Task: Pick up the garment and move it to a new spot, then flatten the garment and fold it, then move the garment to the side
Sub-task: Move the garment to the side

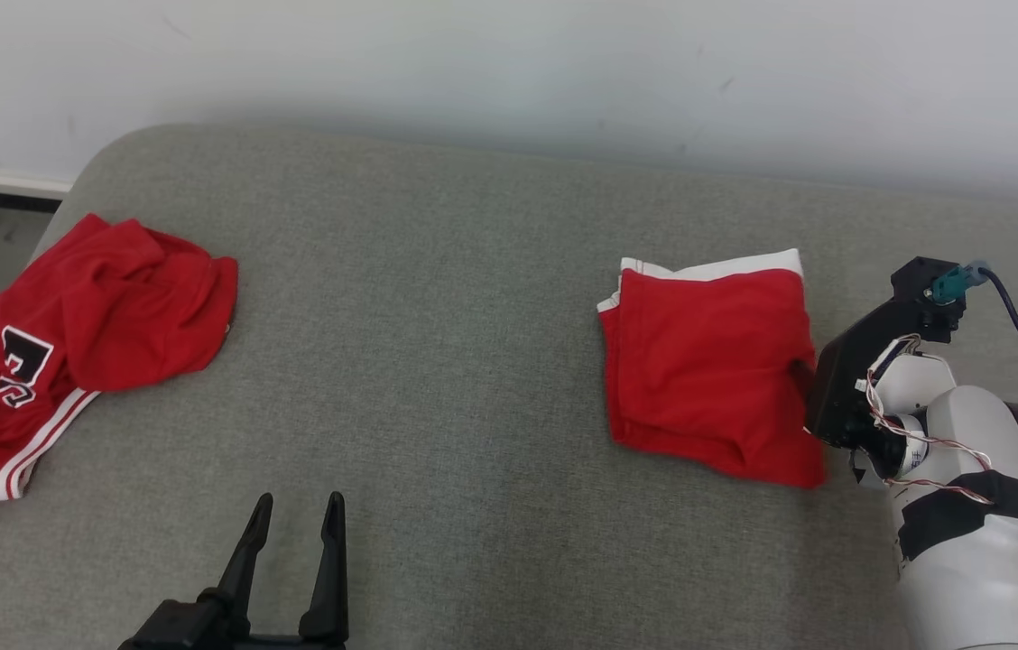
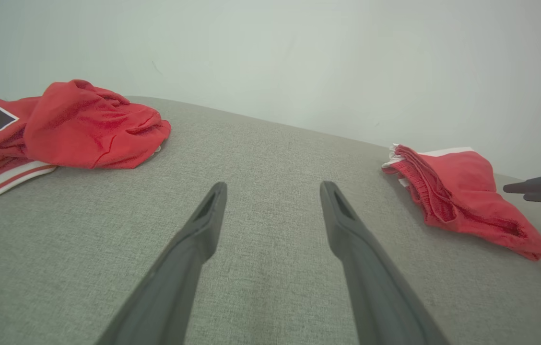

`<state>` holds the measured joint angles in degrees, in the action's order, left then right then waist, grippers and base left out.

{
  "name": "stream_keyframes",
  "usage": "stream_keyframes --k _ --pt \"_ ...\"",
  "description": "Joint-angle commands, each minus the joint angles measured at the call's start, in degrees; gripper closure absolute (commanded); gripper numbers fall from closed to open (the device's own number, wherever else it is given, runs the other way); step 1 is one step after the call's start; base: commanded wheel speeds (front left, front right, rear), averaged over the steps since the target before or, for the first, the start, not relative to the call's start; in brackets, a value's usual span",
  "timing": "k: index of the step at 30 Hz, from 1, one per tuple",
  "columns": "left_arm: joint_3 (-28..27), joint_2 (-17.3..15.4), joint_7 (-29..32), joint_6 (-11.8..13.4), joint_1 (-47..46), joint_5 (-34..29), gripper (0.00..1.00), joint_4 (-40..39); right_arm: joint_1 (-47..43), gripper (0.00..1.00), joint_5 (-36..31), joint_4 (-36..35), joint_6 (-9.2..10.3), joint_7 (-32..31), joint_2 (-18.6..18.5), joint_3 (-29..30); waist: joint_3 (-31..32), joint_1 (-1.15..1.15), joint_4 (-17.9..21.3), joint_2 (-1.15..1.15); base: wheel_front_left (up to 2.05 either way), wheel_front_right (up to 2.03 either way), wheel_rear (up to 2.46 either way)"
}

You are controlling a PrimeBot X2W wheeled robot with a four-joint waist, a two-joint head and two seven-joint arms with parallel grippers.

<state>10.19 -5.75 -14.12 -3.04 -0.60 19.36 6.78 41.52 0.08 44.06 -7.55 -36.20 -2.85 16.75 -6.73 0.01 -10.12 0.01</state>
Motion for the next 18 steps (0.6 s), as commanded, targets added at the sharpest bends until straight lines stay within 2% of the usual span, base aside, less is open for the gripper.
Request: stream_keyframes --k 1,4,9,10,11,12,13,18 --pt "0.19 0.25 -0.5 -0.31 -0.97 -0.09 0.0 0.46 0.82 0.0 -1.75 1.4 0.13 0.78 -0.08 1.47 -3.22 -0.01 -3.42 -0.01 0.0 0.0 0.0" --pt "0.39 0.39 -0.61 -0.56 -1.68 0.04 0.0 1.06 1.58 0.0 -5.28 3.74 0.13 1.59 -0.08 4.65 -3.96 -0.01 -4.2 -0.01 0.0 0.0 0.0" --pt "-0.01 0.37 -0.98 -0.84 -2.17 0.1 0.0 2.2 2.04 0.0 -6.56 8.96 0.13 2.95 0.07 6.77 -4.12 -0.01 -4.18 -0.01 0.0 0.0 0.0" --pt "-0.09 0.31 -1.01 -0.87 -2.18 0.03 0.0 2.46 2.26 0.13 -6.58 10.01 0.13 3.22 0.13 6.92 -4.03 -0.01 -3.98 -0.01 0.0 0.0 0.0" --pt "-0.13 0.25 -0.99 -0.9 -2.32 -0.04 0.0 2.67 2.56 0.53 -6.71 11.1 0.13 3.54 0.17 7.02 -3.95 -0.01 -3.74 -0.01 0.0 0.0 0.0" --pt "-0.25 0.19 -1.0 -0.96 -2.49 -0.12 0.0 2.82 2.7 0.83 -6.8 11.96 0.13 3.94 0.22 6.99 -3.83 -0.01 -3.46 -0.01 0.0 0.0 0.0" --pt "-0.28 0.13 -1.02 -0.99 -2.7 -0.19 0.0 2.95 3.04 1.0 -6.78 12.76 0.13 4.5 0.22 6.94 -3.75 -0.01 -3.17 -0.01 0.0 0.0 0.0" --pt "-0.61 -0.37 -1.1 -1.35 -3.22 -0.24 0.0 3.72 4.1 1.0 -7.9 14.27 0.15 7.15 -0.13 6.92 -3.3 -0.01 -1.14 -0.01 0.0 0.0 0.0"
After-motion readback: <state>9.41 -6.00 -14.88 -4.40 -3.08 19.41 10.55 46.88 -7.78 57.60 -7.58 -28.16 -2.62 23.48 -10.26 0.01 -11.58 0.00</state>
